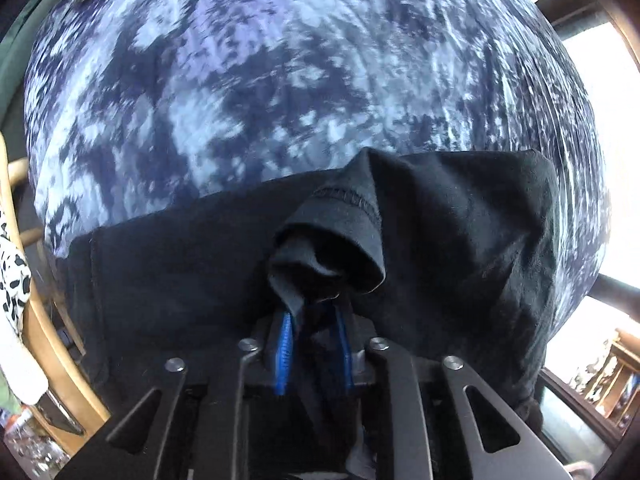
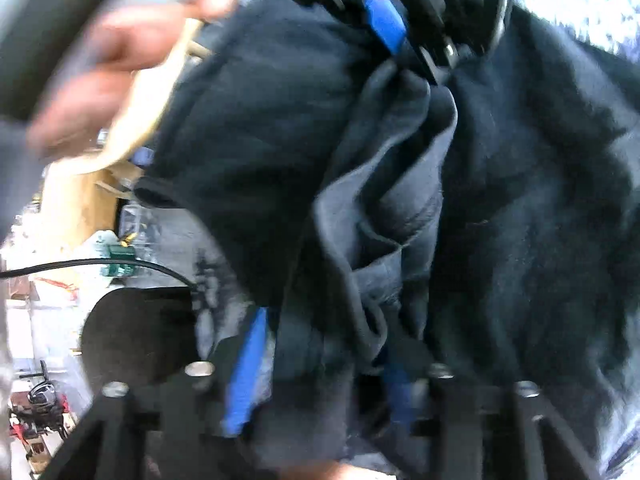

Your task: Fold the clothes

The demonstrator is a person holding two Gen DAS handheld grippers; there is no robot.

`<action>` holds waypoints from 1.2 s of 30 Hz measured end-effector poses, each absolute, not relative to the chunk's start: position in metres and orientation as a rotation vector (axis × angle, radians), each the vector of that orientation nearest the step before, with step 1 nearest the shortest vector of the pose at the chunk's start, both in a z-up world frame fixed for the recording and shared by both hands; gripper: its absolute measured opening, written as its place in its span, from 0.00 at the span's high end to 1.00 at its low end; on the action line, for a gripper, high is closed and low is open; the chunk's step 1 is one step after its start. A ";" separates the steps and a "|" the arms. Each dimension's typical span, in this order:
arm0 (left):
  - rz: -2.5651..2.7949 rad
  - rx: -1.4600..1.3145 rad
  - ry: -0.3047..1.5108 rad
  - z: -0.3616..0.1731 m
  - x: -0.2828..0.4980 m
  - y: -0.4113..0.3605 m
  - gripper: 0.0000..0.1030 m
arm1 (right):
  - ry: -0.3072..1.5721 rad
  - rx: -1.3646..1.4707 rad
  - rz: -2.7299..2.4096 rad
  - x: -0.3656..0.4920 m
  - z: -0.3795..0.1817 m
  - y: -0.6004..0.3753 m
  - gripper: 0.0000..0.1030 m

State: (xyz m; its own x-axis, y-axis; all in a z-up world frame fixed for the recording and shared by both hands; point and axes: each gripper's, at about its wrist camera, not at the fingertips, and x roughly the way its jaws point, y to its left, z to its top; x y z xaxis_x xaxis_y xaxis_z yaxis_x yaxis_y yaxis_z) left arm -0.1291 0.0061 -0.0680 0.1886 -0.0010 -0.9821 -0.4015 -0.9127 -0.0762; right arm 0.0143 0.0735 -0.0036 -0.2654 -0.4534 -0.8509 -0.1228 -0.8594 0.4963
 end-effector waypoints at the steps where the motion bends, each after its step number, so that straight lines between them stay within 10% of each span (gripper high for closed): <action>1: 1.790 -2.155 0.357 -0.063 -0.130 0.000 0.78 | -0.686 1.734 -2.242 0.020 0.006 0.075 0.50; 6: 1.897 -2.095 0.245 -0.027 -0.119 -0.040 0.54 | -0.608 1.645 -2.372 0.051 0.052 0.104 0.49; 13: 1.749 -1.884 0.251 0.006 -0.021 -0.016 0.49 | -0.451 1.789 -2.443 0.068 0.044 0.144 0.49; 26: 1.775 -0.991 1.245 -0.017 0.170 0.068 0.49 | -0.931 1.896 -2.330 0.041 -0.017 0.232 0.49; 36: 1.807 -0.482 1.530 -0.038 0.240 0.090 0.49 | -1.067 1.953 -2.277 0.009 -0.051 0.261 0.49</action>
